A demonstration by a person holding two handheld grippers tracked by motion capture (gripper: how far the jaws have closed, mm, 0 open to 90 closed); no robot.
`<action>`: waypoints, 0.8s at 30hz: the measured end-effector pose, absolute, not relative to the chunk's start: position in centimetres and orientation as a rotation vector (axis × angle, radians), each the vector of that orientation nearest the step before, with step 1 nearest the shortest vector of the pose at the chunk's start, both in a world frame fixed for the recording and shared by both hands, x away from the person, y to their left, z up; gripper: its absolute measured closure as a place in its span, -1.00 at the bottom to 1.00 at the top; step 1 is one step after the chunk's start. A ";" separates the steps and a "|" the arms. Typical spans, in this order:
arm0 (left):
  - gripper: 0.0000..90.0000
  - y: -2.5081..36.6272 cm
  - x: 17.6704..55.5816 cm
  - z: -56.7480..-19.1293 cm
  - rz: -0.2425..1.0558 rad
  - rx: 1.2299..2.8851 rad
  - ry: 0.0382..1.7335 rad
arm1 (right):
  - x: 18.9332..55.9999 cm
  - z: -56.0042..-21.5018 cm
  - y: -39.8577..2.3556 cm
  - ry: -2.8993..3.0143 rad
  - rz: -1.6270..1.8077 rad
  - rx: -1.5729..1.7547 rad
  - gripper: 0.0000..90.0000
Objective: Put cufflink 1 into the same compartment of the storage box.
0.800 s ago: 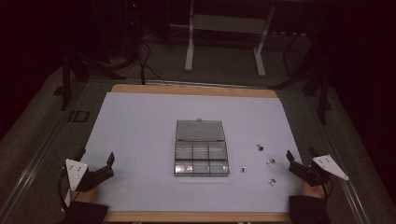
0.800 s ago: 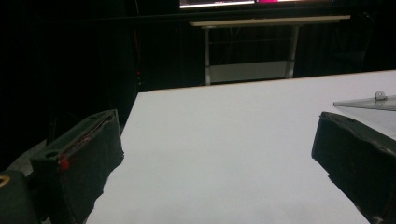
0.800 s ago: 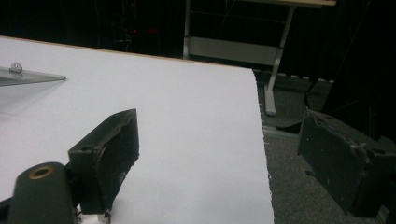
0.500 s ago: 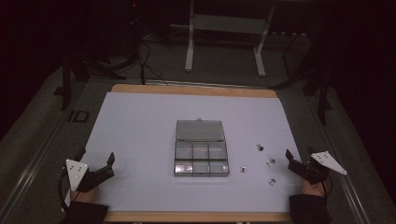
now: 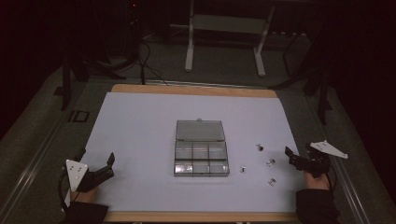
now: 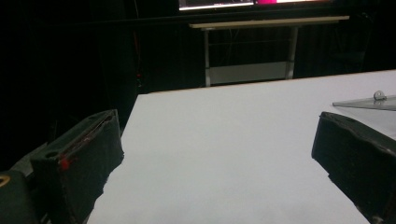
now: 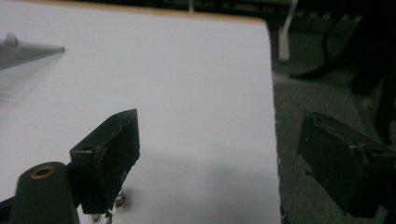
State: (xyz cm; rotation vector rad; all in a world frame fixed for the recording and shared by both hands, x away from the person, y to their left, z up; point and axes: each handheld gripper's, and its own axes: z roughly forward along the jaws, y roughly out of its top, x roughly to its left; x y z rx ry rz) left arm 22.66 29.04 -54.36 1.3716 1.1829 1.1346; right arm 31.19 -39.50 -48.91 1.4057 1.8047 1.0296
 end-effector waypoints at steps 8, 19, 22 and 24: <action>-0.94 29.0 22.6 -54.4 1.134 1.374 1.180 | 31.6 -47.7 -39.4 1.905 0.992 1.558 -0.67; -0.94 29.1 22.6 -54.4 1.130 1.378 1.175 | 32.1 -46.9 -39.8 2.164 0.791 1.685 -0.67; -0.94 29.1 22.6 -54.4 1.129 1.380 1.173 | 32.3 -46.7 -39.9 2.227 0.722 1.714 -0.68; -0.94 29.0 22.6 -54.4 1.130 1.381 1.170 | 32.4 -46.6 -39.9 2.290 0.678 1.768 -0.68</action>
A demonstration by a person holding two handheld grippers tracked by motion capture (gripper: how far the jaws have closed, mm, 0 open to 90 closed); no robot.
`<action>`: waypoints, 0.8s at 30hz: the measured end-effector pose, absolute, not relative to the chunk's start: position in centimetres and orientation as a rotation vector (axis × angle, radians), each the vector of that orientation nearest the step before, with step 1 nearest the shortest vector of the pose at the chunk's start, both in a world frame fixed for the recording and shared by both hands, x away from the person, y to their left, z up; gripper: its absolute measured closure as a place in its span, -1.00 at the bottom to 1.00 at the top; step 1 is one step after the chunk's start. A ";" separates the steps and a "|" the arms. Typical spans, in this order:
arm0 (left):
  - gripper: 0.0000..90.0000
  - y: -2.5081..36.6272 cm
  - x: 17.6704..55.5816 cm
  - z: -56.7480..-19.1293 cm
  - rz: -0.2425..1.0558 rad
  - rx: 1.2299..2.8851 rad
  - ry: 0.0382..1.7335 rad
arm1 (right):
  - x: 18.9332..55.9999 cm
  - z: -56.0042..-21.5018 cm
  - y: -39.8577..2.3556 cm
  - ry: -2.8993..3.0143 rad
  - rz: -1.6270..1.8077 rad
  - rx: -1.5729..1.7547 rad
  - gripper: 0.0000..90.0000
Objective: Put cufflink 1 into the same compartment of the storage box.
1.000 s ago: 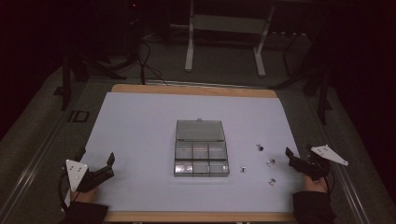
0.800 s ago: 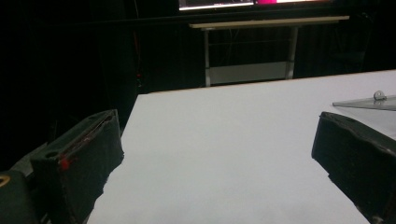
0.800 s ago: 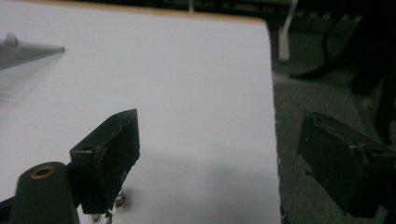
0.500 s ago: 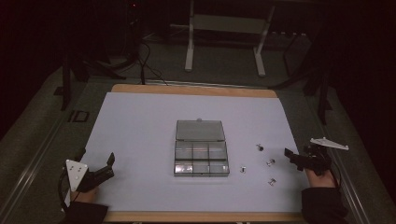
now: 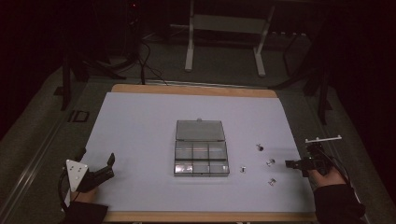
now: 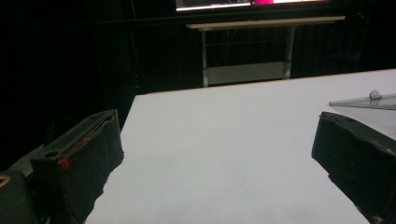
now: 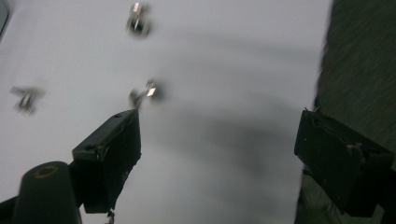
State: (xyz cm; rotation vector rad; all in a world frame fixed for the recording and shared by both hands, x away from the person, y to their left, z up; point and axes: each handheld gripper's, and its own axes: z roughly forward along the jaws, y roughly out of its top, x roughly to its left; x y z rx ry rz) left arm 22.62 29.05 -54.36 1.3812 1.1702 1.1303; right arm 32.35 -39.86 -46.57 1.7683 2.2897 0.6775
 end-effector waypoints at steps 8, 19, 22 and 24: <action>-0.94 29.1 22.6 -54.4 1.126 1.386 1.161 | 32.3 -46.7 -39.9 2.456 0.502 1.835 -0.66; -0.94 29.1 22.6 -54.4 1.117 1.394 1.151 | 31.7 -47.1 -39.5 2.696 0.268 1.761 -0.66; -0.94 29.1 22.6 -54.4 1.117 1.394 1.149 | 31.4 -47.3 -39.4 2.772 0.209 1.728 -0.68; -0.94 29.1 22.6 -54.4 1.116 1.394 1.149 | 31.2 -47.5 -39.2 2.833 0.166 1.670 -0.66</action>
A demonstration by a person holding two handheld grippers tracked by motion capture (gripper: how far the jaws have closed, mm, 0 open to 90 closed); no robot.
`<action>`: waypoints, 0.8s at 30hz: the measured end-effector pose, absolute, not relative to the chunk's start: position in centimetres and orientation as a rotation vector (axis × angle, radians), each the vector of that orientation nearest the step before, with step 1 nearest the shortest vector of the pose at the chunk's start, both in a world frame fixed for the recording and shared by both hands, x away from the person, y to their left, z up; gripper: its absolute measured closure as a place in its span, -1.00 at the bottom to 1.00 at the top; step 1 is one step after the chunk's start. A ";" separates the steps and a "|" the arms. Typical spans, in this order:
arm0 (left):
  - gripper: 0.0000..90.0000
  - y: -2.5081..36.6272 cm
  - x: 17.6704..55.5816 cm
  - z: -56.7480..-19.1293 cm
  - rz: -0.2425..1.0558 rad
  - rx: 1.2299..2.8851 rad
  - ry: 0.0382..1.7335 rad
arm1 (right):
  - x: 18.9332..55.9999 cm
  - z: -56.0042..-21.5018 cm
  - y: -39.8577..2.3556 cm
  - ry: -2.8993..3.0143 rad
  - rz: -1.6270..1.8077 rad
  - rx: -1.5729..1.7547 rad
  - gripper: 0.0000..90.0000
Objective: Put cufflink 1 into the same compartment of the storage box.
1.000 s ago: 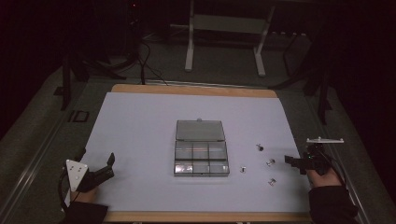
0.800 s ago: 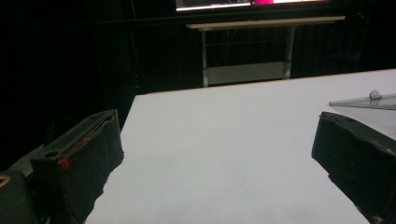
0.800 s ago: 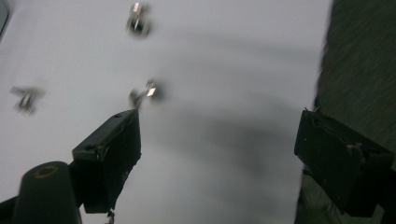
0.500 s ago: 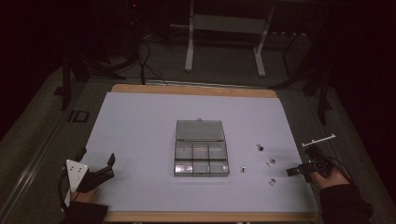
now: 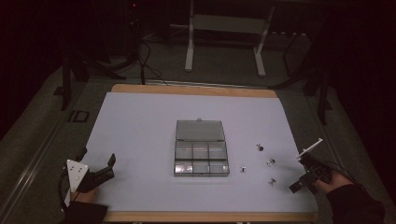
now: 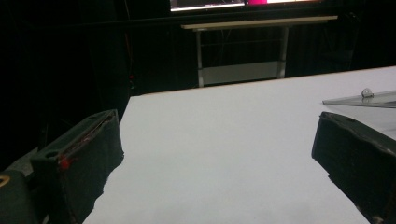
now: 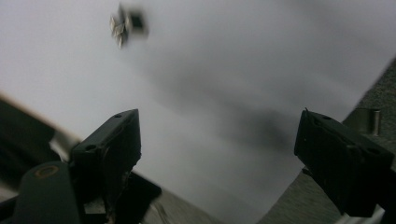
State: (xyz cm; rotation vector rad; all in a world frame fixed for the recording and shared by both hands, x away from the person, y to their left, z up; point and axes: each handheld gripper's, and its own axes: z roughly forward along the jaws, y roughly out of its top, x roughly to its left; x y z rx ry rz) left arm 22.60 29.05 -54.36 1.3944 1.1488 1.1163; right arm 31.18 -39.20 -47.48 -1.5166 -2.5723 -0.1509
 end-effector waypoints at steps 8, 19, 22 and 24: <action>-0.94 29.0 22.6 -54.4 1.115 1.398 1.145 | 30.1 -48.5 -38.6 -2.655 -0.045 -1.307 -0.66; -0.94 29.0 22.6 -54.4 1.115 1.399 1.143 | 28.2 -48.3 -36.8 -2.738 0.045 -0.977 -0.58; -0.94 29.0 22.6 -54.4 1.116 1.401 1.141 | 27.7 -48.0 -35.8 -2.768 0.053 -0.882 -0.58; -0.94 29.0 22.6 -54.4 1.116 1.401 1.140 | 27.4 -47.7 -35.1 -2.797 0.056 -0.819 -0.49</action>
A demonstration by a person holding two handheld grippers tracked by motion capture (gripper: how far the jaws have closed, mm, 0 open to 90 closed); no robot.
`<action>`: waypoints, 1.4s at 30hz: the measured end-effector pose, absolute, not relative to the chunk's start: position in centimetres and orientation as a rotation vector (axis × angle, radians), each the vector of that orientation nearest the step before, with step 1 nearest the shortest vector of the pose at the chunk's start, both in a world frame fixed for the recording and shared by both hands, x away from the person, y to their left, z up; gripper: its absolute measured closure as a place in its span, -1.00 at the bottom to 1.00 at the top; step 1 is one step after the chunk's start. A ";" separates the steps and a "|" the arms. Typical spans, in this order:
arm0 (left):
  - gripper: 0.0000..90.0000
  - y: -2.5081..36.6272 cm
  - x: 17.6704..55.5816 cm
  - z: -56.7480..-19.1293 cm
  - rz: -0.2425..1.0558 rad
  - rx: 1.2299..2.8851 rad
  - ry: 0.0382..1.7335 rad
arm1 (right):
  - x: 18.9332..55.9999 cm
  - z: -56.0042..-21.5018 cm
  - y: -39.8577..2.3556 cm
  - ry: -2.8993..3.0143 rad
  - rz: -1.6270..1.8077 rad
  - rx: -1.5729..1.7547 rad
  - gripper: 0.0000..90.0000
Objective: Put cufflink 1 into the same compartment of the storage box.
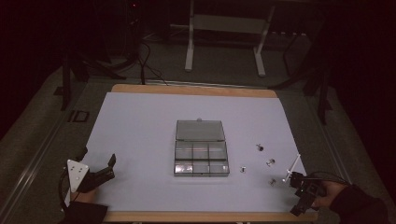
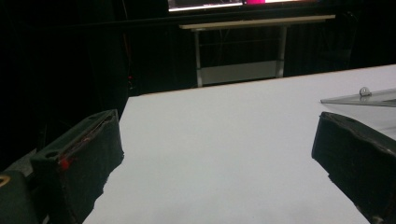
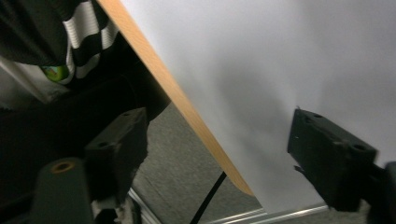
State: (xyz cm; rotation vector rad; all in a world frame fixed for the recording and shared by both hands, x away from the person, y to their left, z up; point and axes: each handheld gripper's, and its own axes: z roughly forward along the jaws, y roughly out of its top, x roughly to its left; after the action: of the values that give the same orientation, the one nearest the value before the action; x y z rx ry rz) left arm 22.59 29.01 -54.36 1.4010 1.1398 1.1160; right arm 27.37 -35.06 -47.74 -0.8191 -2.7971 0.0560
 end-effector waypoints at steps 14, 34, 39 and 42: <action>-0.94 29.0 22.6 -54.4 1.115 1.403 1.136 | 26.8 -46.6 -30.0 -2.901 0.052 -0.560 -0.26; -0.94 29.0 22.6 -54.4 1.111 1.403 1.135 | 27.3 -46.3 -24.2 -3.031 -0.001 -0.148 -0.01; -0.94 29.0 22.6 -54.4 1.110 1.405 1.136 | 27.6 -46.0 -23.9 -3.054 0.009 -0.091 0.04; -0.94 29.0 22.6 -54.4 1.110 1.406 1.135 | 28.0 -45.7 -23.8 -3.068 0.016 -0.085 0.07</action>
State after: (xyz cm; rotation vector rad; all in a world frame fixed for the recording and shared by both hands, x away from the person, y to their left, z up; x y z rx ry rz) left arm 22.61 29.03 -54.36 1.4065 1.1350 1.1104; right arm 28.02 -23.75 -45.69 -0.0849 -3.0680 0.0163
